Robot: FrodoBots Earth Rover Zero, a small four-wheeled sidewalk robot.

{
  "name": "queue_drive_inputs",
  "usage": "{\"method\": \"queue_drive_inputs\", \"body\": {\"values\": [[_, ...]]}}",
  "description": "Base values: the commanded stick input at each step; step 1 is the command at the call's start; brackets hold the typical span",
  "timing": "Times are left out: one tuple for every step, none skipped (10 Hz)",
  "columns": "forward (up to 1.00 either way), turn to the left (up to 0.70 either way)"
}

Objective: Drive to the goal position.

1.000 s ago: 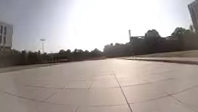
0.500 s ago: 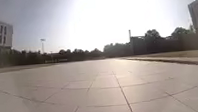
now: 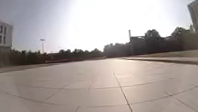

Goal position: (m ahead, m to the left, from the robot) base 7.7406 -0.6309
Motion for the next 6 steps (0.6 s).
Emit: {"method": "queue_drive_inputs", "body": {"values": [[0.07, -0.01], [0.07, -0.01], [0.07, 0.00], [0.07, 0.00], [0.07, 0.00], [0.07, -0.01]]}}
